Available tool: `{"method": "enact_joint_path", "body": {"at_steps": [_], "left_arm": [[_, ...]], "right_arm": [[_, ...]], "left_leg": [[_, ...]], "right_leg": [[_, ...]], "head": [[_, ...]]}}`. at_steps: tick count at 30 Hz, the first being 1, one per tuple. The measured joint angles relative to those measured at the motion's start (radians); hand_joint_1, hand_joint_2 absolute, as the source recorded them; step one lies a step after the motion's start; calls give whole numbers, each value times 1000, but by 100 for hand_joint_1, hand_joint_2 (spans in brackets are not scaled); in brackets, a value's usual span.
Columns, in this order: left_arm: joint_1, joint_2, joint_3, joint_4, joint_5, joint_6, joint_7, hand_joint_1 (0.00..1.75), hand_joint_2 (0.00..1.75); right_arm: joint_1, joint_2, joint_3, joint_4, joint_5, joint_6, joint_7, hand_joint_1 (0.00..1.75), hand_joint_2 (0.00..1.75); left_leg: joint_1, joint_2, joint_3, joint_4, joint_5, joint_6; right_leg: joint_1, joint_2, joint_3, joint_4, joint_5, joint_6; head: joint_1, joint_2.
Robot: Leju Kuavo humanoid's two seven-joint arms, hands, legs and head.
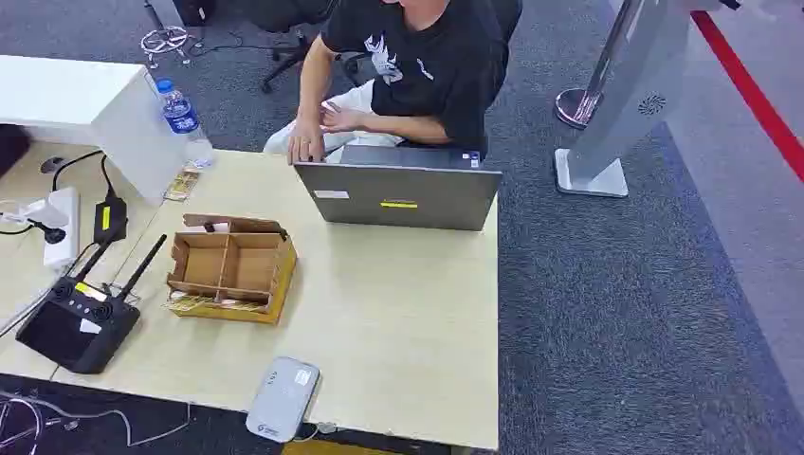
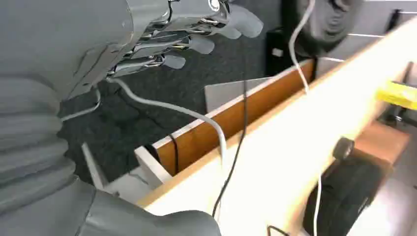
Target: Pass the card to the sensor for recognition and then transmit it.
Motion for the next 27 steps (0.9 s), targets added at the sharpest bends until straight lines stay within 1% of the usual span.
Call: {"method": "enact_joint_path", "body": {"at_steps": [1,2,4,5,7,8,11,13,17,19,23,27], "left_arm": [[2,-13,-3,-21,-12,5,-3,0,175],[5,-21,-5,-53,-31,16,-6,0,0],[13,-44,-14,-110,-63,34,-14,0,0],[16,-48,-20,-127,-76,41,-16,0,175],[25,-60,-36,-165,-101,60,-20,0,175],[31,-70,-57,-204,-131,84,-26,0,175],[39,-84,-92,-257,-197,127,-35,0,175],[44,-102,-128,-304,-256,156,-36,0,175],[50,-125,-190,-365,-368,203,-36,0,175],[50,-133,-214,-386,-409,222,-33,0,175],[50,-154,-305,-445,-551,280,-20,0,175],[49,-171,-376,-489,-673,327,2,0,175]], "right_arm": [[1,1,-1,0,0,0,-1,0,175],[1,2,-2,0,0,0,-3,0,175],[3,5,-8,0,0,0,-5,0,175],[3,5,-10,0,0,-1,-6,0,175],[4,7,-14,0,0,-2,-8,0,175],[4,10,-19,0,1,-3,-13,0,175],[5,12,-23,0,2,-3,-14,0,175],[6,13,-29,0,2,-4,-14,0,175],[7,18,-43,0,4,-5,-14,0,175],[8,19,-46,0,10,-5,-14,0,175],[8,24,-58,0,20,-5,-13,0,175],[8,31,-71,-1,24,-6,-11,0,175]], "left_leg": [[0,0,0,0,0,0],[0,0,0,0,0,0],[0,0,0,0,0,0],[0,0,0,0,0,0],[0,0,0,0,0,0],[0,0,0,0,0,0],[0,0,0,0,0,0],[0,0,0,0,0,0],[0,0,0,0,0,-1],[0,0,0,0,0,-1],[0,0,0,0,1,-1],[0,1,0,0,1,-1]], "right_leg": [[0,0,0,0,0,0],[0,0,0,0,0,0],[-1,0,0,0,0,0],[-1,0,0,0,0,0],[-1,0,0,0,0,0],[-1,0,0,0,0,0],[0,0,-1,0,0,0],[0,0,0,0,0,0],[0,0,0,0,0,0],[0,0,0,0,0,0],[-1,0,0,0,0,0],[-1,1,-1,0,1,-1]], "head": [[0,0],[0,0],[0,0],[1,0],[0,0],[0,0],[0,0],[0,0],[0,0],[0,0],[0,0],[0,0]]}}
